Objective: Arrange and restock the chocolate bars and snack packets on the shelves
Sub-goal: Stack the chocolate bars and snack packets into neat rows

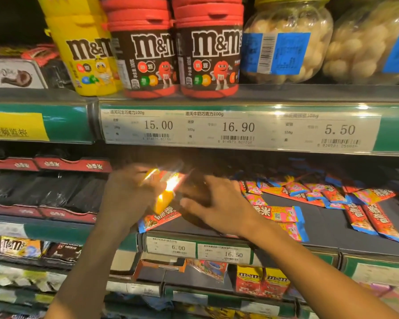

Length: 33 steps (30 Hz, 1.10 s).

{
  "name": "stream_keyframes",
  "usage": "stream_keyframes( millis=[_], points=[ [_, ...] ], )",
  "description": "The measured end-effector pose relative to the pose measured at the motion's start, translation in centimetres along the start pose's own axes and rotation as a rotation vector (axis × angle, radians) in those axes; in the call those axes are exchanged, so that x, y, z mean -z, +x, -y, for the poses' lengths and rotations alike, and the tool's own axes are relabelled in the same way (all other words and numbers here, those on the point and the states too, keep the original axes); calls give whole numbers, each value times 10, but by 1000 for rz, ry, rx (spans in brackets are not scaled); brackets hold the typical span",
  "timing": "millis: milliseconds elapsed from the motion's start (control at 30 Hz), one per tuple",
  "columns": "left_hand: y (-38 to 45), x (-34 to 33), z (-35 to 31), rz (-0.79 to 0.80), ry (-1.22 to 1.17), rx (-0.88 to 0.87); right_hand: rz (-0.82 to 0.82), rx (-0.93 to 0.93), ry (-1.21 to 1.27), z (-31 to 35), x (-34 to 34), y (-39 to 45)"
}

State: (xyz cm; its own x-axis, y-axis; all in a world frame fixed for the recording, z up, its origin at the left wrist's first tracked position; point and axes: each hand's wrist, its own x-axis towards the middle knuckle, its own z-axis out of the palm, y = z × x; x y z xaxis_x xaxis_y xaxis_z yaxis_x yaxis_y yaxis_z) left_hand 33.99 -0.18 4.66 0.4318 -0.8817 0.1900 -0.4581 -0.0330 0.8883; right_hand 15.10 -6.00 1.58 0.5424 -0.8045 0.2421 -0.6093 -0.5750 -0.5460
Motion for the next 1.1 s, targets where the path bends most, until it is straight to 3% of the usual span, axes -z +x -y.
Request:
stream_keyframes(
  millis=[100, 200, 267, 333, 400, 500, 567, 767, 967, 1100],
  points=[
    [-5, -5, -3, 188, -119, 32, -154, -142, 539, 12, 20, -2],
    [-10, -19, -10, 351, -213, -41, -130, -275, 883, 14, 36, -9],
    [-9, -28, -10, 326, -290, -63, -145, -333, 896, 7, 40, -12],
    [-3, -31, -1, 233, -223, -106, -248, -386, 874, -3, 42, -16],
    [5, -26, 14, 204, 34, -138, -372, -418, 867, -12, 49, -22],
    [9, -18, 29, 348, 495, -61, -506, -486, 886, -24, 60, -32],
    [7, -18, 29, 432, 652, -44, -553, -525, 908, -30, 65, -38],
    [9, -10, 30, 412, 625, -57, -614, -524, 893, -43, 69, -53],
    [12, 5, 20, 437, 349, -63, -660, -559, 954, -52, 72, -66],
    [10, -5, -5, 463, 299, -159, -710, -587, 997, -60, 80, -79]
  ],
)
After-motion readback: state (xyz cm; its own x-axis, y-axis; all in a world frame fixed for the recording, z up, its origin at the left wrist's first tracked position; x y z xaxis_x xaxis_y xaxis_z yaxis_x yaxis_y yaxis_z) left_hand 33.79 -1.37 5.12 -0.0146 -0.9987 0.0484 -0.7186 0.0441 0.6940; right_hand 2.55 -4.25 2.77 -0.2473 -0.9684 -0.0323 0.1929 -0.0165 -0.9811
